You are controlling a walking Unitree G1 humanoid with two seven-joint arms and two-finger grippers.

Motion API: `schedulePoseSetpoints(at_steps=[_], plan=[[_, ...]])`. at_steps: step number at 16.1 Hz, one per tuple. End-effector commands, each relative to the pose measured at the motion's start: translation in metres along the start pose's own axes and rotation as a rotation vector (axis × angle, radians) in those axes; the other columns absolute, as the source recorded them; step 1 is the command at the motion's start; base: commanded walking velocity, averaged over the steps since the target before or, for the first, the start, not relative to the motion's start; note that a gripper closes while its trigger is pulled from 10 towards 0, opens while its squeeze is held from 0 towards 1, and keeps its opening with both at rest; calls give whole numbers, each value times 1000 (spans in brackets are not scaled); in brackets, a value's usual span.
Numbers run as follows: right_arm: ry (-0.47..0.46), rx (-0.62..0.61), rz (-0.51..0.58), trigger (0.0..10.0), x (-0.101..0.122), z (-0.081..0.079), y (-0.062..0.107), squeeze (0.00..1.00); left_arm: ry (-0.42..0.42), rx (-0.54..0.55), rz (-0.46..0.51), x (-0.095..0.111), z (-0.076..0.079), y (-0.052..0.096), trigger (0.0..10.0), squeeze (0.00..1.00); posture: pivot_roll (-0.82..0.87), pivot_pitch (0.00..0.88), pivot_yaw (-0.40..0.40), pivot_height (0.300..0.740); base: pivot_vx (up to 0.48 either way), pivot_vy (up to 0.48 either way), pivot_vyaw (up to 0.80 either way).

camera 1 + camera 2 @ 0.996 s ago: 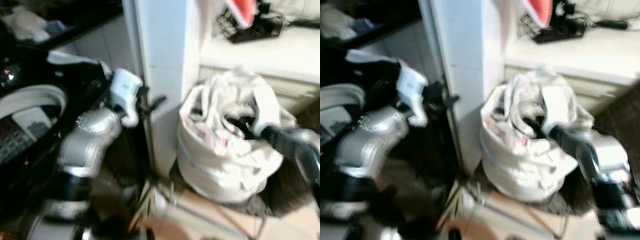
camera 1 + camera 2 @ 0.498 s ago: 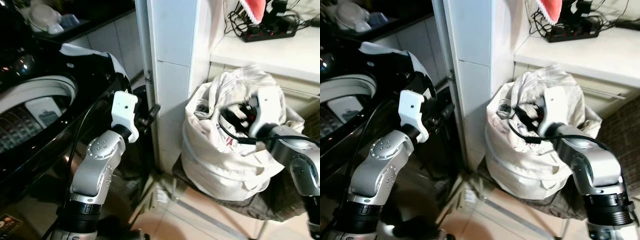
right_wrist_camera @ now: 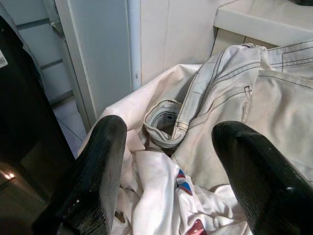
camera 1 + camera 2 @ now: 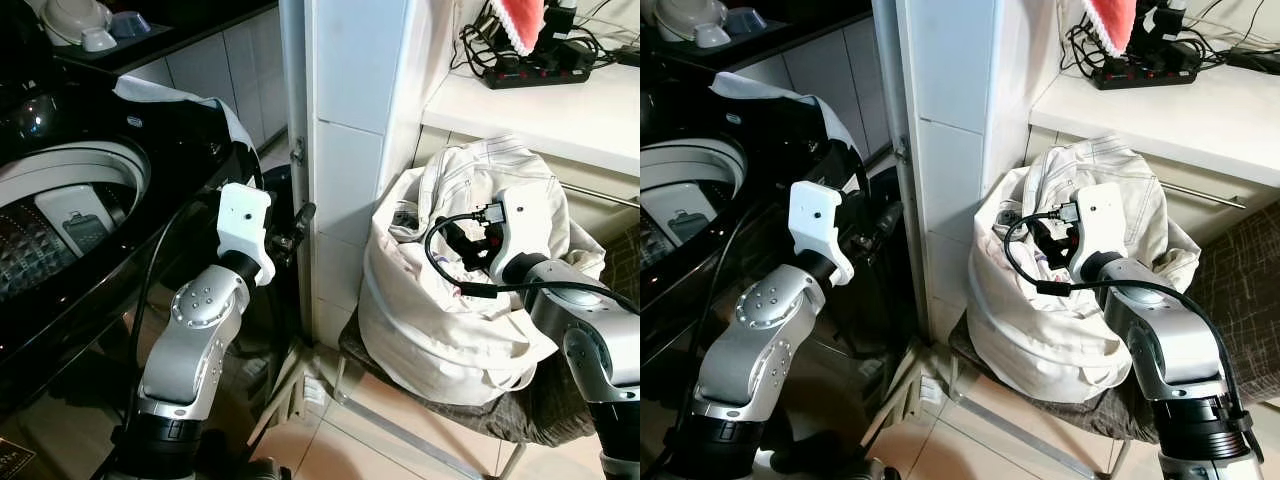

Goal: Clothes washing

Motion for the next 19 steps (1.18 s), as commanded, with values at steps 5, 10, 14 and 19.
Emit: schedulePoseSetpoints(at_steps=[5,10,14,19], plan=[[-58,98,-196,10000,-52,-3,-14,1000,-10,-232,-22,2,31,3,10000,0,12,0,74,740,0,0,0],[-43,60,-314,10000,-82,20,-45,1000,-112,-546,-152,-9,52,31,10000,0,70,0,89,740,0,0,0],[-85,63,-268,10000,-84,12,-62,1000,-154,-554,-199,-11,44,43,10000,0,128,0,89,740,0,0,0],[-19,85,-273,10000,-85,-8,-73,1000,-189,-507,-196,-3,35,44,10000,0,172,0,100,740,0,0,0]])
Point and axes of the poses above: a point about 5 cm out from each wrist's last joint towards the gripper, its own y axis pointing back from the gripper into the wrist, its own x axis along the axis of the wrist's last joint, z = x × y, the point moved 6 cm from there along -y, pointing out of the wrist towards the gripper, and after that the axes turned 8 degrees about y, right-handed, at the moved point
